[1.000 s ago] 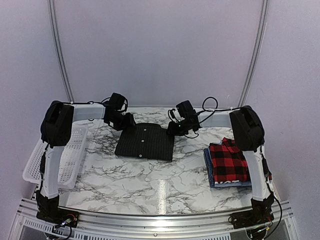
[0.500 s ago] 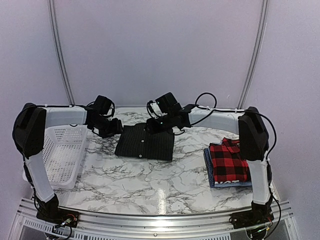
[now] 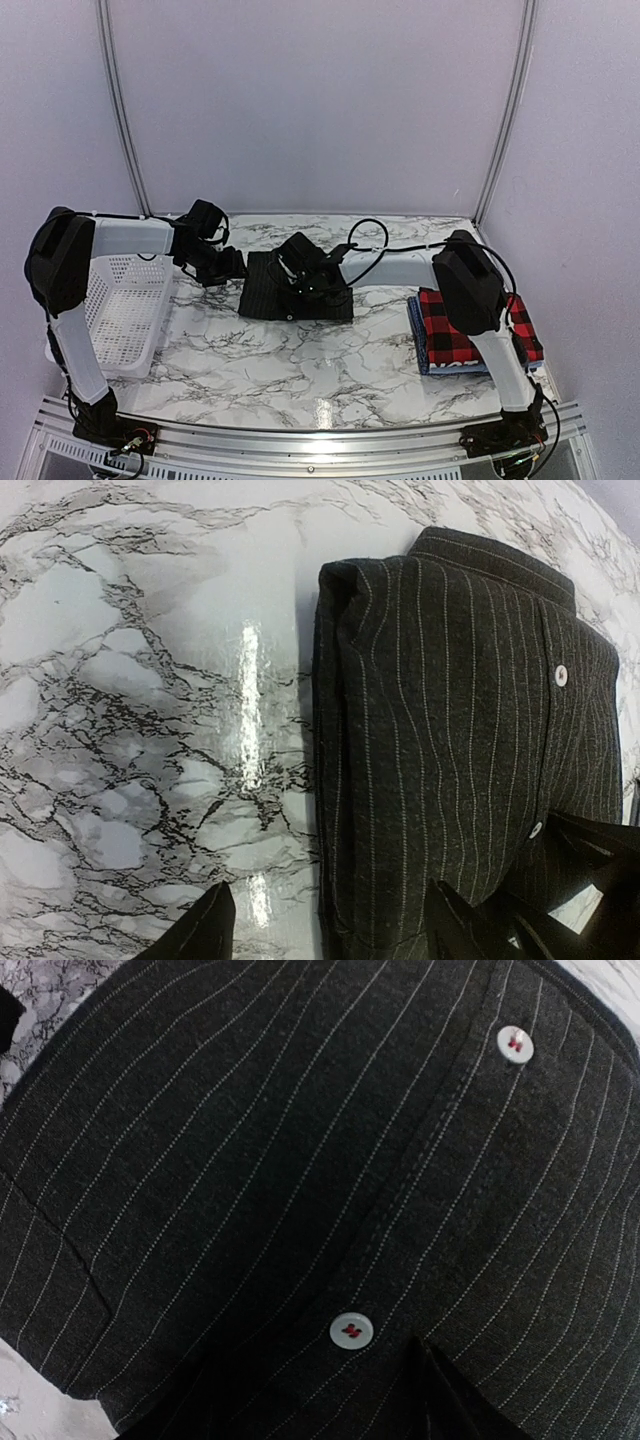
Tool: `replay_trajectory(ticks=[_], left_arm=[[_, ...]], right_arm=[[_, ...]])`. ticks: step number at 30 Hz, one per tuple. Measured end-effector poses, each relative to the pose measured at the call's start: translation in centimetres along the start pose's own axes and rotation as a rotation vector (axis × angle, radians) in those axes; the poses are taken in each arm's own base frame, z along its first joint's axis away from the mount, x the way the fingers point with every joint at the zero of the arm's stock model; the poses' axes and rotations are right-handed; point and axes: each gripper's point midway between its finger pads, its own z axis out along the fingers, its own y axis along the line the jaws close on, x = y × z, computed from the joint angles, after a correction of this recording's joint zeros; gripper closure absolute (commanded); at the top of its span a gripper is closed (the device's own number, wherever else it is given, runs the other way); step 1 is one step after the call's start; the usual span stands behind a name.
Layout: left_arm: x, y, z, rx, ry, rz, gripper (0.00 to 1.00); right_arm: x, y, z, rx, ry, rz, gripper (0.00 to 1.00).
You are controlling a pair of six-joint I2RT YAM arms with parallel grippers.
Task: Fold and stack the long sleeve shirts
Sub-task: Smooth out the square-folded shirt at the center of the board, then move the square-folded shirt to the center of the board.
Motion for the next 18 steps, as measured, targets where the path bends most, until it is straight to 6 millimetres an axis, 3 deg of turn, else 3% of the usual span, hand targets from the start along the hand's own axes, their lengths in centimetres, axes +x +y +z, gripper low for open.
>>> replay_trajectory(ticks=[5,9,15,18], left_arm=[[0.9,-0.2,0.3,0.026,0.030,-0.007,0.33],[3.7,0.6,1.1,0.021,0.096,-0.023,0.33],[6.7,0.6,0.2,0.047,0.134,-0.062,0.35],[7.8,0.6,-0.1,0.065,0.146,-0.094,0.35]], right_arm=[[1.0,-0.3,-0.3,0.004,-0.007,-0.004,0.36],[2.5,-0.1,-1.3,-0.010,0.010,-0.014,0.35],[4.9,1.7,-3.5,-0.083,0.045,-0.019,0.33],[5.2,2.5,-4.6,-0.122,0.052,-0.003,0.32]])
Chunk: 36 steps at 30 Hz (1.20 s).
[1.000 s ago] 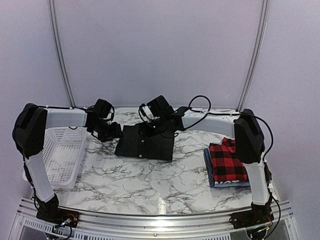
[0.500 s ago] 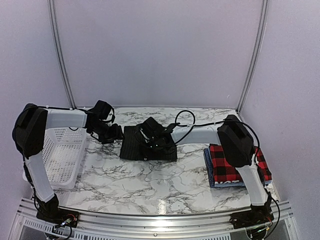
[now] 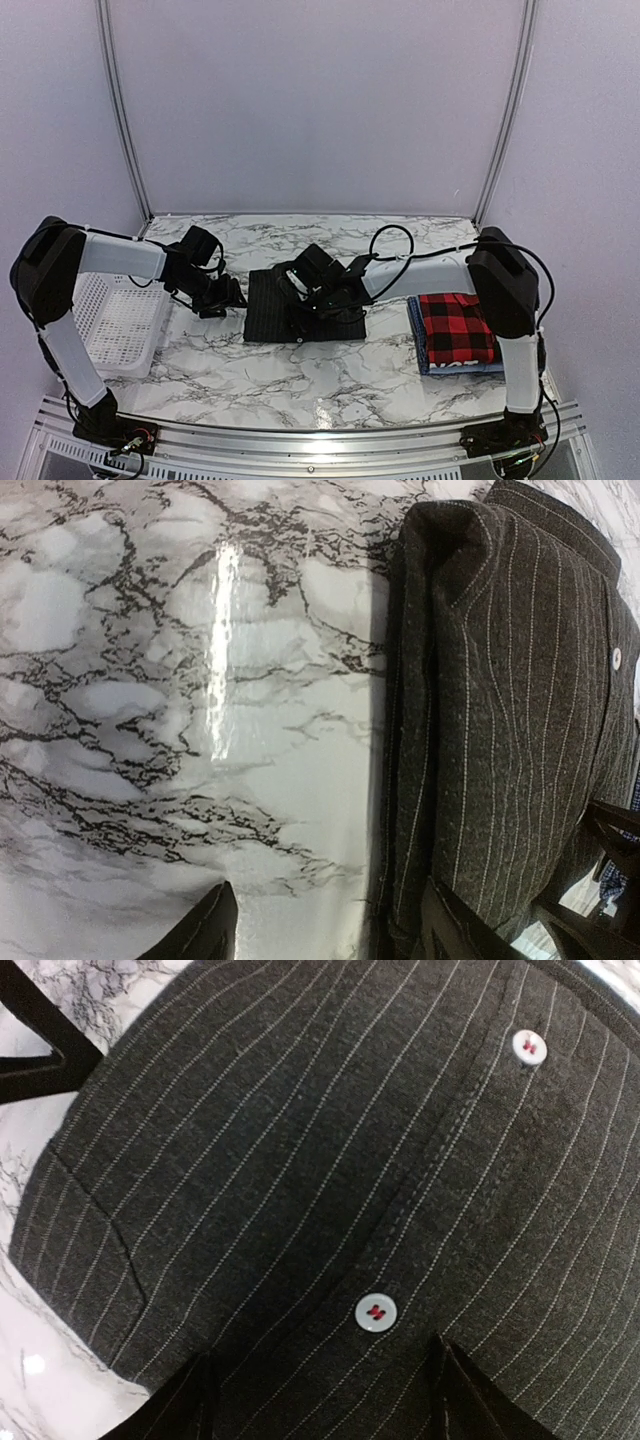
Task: Fold and stack the long sleeve shirts
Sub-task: Move the square-folded shirt to the center of the board, then pick up the square-folded shirt from the center of the board.
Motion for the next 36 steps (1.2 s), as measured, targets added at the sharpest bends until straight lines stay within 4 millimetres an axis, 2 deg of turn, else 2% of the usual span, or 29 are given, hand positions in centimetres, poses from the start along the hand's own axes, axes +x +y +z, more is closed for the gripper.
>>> replay_trajectory(ticks=[5,10,13,16,20,23,27,30,36], left_arm=[[0.6,-0.1,-1.1,0.021,-0.019,-0.046,0.32],[-0.3,-2.4,-3.3,0.089,-0.087,-0.030,0.29],[0.0,-3.4,-3.1,0.105,-0.087,-0.007,0.29],[0.3,-3.9,-2.2,0.091,-0.073,0.013,0.33],[0.3,-3.7,-0.4,0.055,-0.053,0.022,0.42],[0.9,-3.2,1.1,0.027,-0.023,0.024,0.46],[0.9,-3.2,1.7,0.014,-0.017,0.027,0.50],[0.7,-3.5,2.0,0.006,-0.017,0.033,0.54],[0.1,-3.8,2.8,-0.028,-0.029,0.052,0.60]], right_arm=[[-1.0,0.6,-1.3,-0.026,-0.027,0.021,0.31],[-2.2,0.1,-2.7,-0.026,-0.059,0.037,0.31],[-2.9,-0.9,-3.5,-0.017,-0.080,0.054,0.31],[-2.8,-3.0,-4.2,0.015,-0.088,0.082,0.31],[-1.6,-6.5,-4.6,0.075,-0.075,0.125,0.31],[0.2,-8.8,-4.3,0.116,-0.043,0.153,0.32],[2.4,-11.0,-3.6,0.154,0.000,0.188,0.32],[3.9,-12.2,-3.1,0.174,0.024,0.212,0.33],[4.4,-12.7,-2.8,0.176,0.015,0.226,0.33]])
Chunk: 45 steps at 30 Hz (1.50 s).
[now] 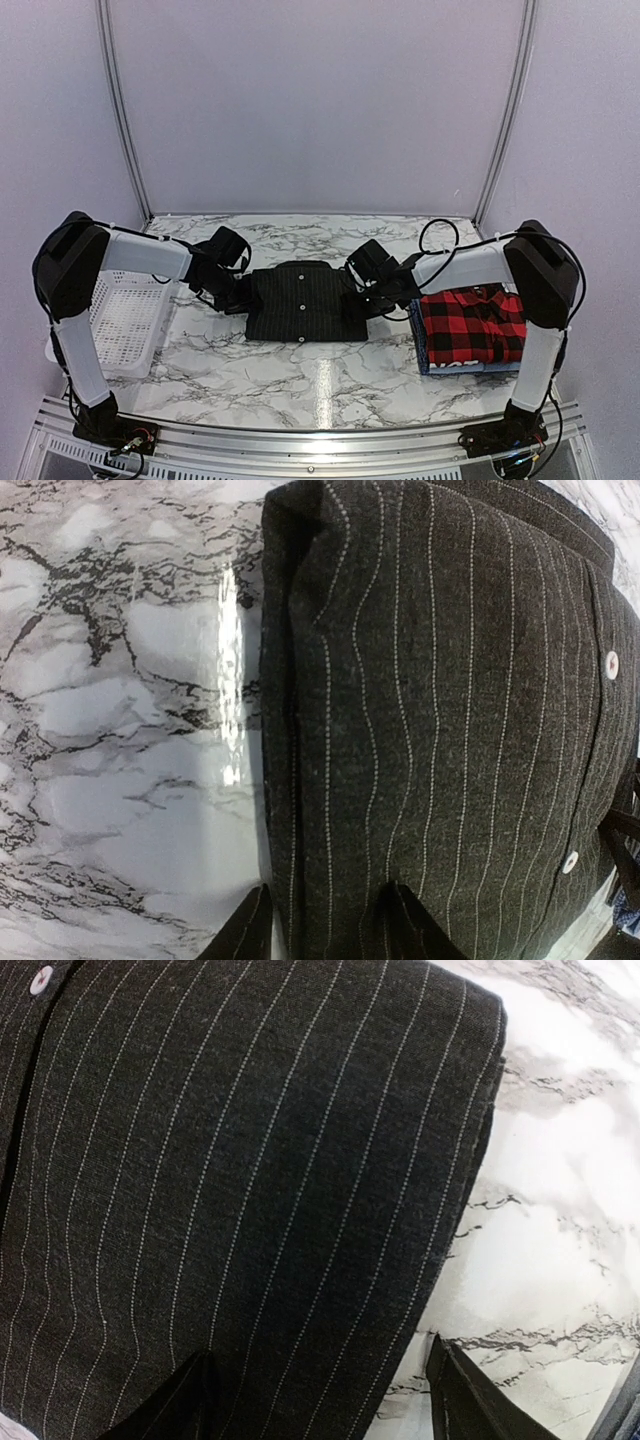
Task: Fold and stack the long sleeve shirts
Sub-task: Pick up the square-folded shirt from the center of the board, then turn over the square-folded shirt at the center of the board.
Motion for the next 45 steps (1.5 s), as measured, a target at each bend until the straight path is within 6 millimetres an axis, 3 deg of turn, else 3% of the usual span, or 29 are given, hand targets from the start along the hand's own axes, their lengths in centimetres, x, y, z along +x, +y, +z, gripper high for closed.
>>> replay_trajectory(ticks=[3,11,19,25,29,38,45], left_arm=[[-0.3,-0.1,0.3,-0.025,-0.012,0.016,0.65],[-0.5,-0.3,1.1,-0.055,-0.029,0.010,1.00],[-0.5,0.2,-0.1,-0.076,-0.049,0.013,1.00],[-1.7,2.3,-4.5,-0.101,-0.089,0.015,1.00],[-2.7,3.6,-6.9,-0.111,-0.116,0.021,1.00],[-2.7,6.4,-8.2,-0.147,-0.062,0.041,1.00],[-3.0,6.0,-8.9,-0.114,-0.033,0.070,1.00]], right_arm=[[0.1,0.0,0.1,-0.002,-0.006,0.007,0.33],[0.0,0.0,0.2,-0.005,-0.011,0.015,0.33],[-0.3,0.2,-0.6,-0.020,-0.018,0.018,0.33],[-1.9,0.5,-3.1,-0.041,-0.066,0.024,0.33],[-2.8,0.8,-3.7,-0.053,-0.089,0.027,0.33],[-3.1,2.4,-2.2,-0.071,-0.063,0.009,0.34],[-4.2,5.8,0.5,-0.104,-0.052,-0.026,0.47]])
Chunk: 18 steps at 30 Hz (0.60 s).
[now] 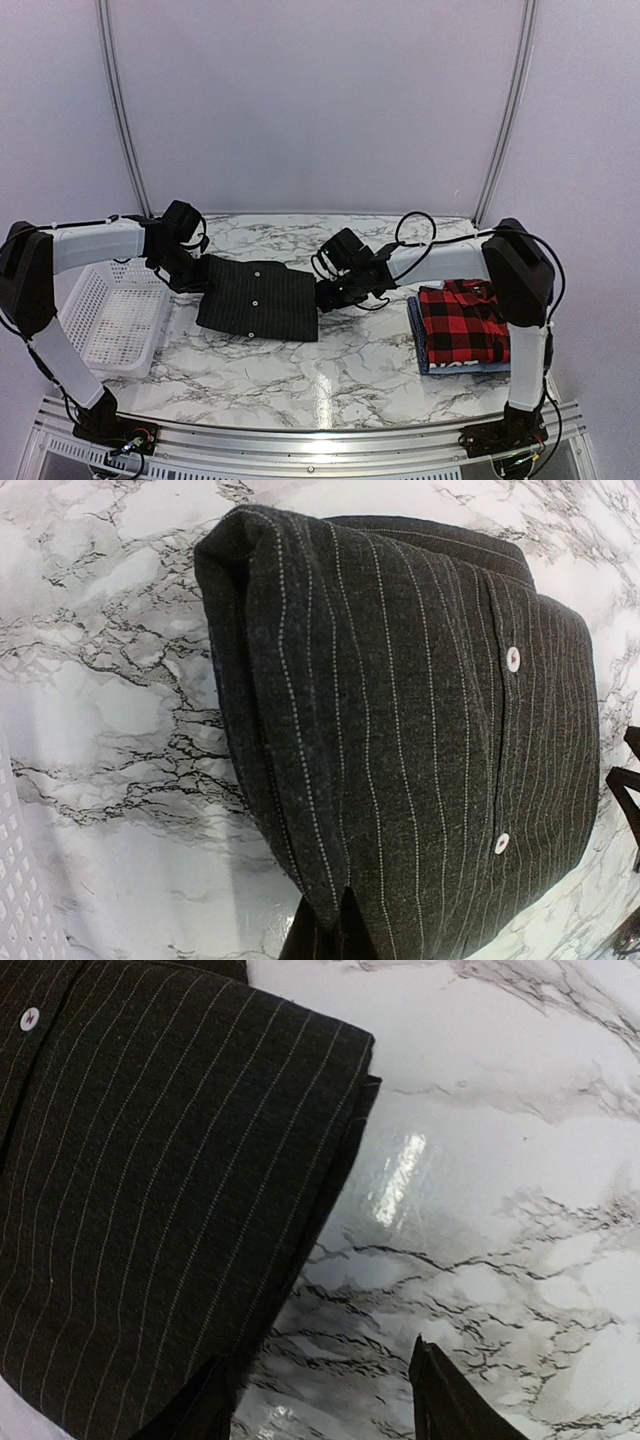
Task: Fold and stack the long sleeve shirts
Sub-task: Turn over the square-folded shirt at the center of the board.
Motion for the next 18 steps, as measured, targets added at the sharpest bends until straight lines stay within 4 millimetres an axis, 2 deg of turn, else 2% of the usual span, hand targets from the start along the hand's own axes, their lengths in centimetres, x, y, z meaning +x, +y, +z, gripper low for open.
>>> replay_trajectory(ticks=[3,7,13,18], left_arm=[[0.2,0.2,-0.1,-0.002,0.014,0.007,1.00],[0.2,0.5,-0.4,-0.002,0.024,0.007,1.00],[-0.1,-0.1,-1.5,0.027,0.016,0.011,1.00],[-0.9,-0.9,-2.6,0.056,-0.013,0.016,1.00]], right_arm=[[0.2,1.3,1.1,-0.009,0.008,-0.018,0.56],[1.1,1.8,2.1,0.005,0.026,-0.034,0.61],[1.2,1.7,2.1,0.022,0.026,-0.042,0.63],[1.5,2.5,2.4,0.015,0.033,-0.055,0.63]])
